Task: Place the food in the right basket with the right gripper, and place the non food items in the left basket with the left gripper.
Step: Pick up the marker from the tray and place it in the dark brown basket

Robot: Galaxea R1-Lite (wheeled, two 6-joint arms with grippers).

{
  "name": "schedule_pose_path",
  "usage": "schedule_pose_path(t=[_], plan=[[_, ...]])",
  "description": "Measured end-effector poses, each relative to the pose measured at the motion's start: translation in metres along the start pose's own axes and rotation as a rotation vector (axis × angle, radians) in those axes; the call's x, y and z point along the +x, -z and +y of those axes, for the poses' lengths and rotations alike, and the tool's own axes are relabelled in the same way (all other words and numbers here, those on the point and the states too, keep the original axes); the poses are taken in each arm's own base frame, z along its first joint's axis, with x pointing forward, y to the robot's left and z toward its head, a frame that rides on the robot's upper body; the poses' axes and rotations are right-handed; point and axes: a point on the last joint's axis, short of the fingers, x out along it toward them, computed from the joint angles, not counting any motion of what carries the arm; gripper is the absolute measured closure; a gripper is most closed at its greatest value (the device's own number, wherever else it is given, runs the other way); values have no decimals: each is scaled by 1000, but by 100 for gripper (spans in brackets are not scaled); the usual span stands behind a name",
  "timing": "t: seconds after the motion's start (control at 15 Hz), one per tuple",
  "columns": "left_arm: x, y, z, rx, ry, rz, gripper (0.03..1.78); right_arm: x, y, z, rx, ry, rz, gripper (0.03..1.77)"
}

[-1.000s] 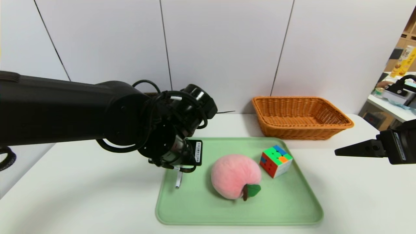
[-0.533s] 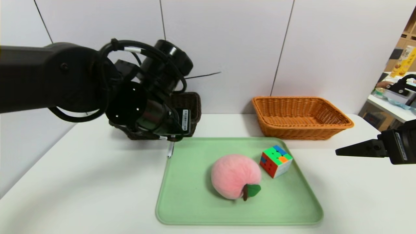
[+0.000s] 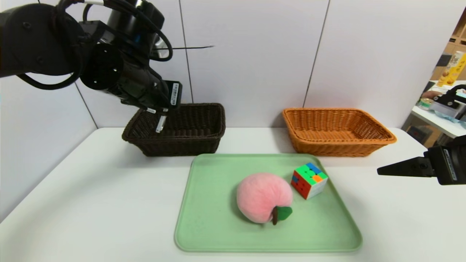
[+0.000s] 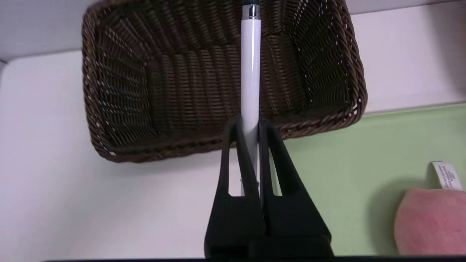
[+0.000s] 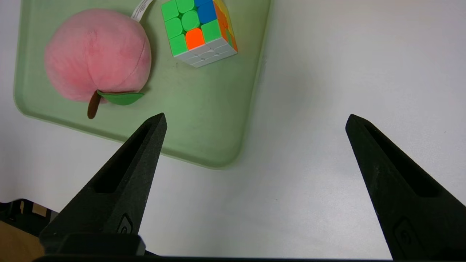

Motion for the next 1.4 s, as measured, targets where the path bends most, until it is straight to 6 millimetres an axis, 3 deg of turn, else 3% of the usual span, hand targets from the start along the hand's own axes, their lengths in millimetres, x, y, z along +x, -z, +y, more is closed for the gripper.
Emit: schedule_pose_path(t=[0.4, 0.67, 1.0, 1.4], plan=[[8, -23, 26, 229, 59, -95, 175, -1, 2, -1, 7, 6, -1, 10], [31, -28, 44, 354, 68, -131, 175, -6, 4, -1, 7, 14, -13, 10], [74, -21, 63, 509, 38, -109, 175, -10, 5, -3, 15, 28, -27, 10], [92, -10, 76, 757, 215, -117, 175, -19, 10, -6, 37, 50, -33, 10]])
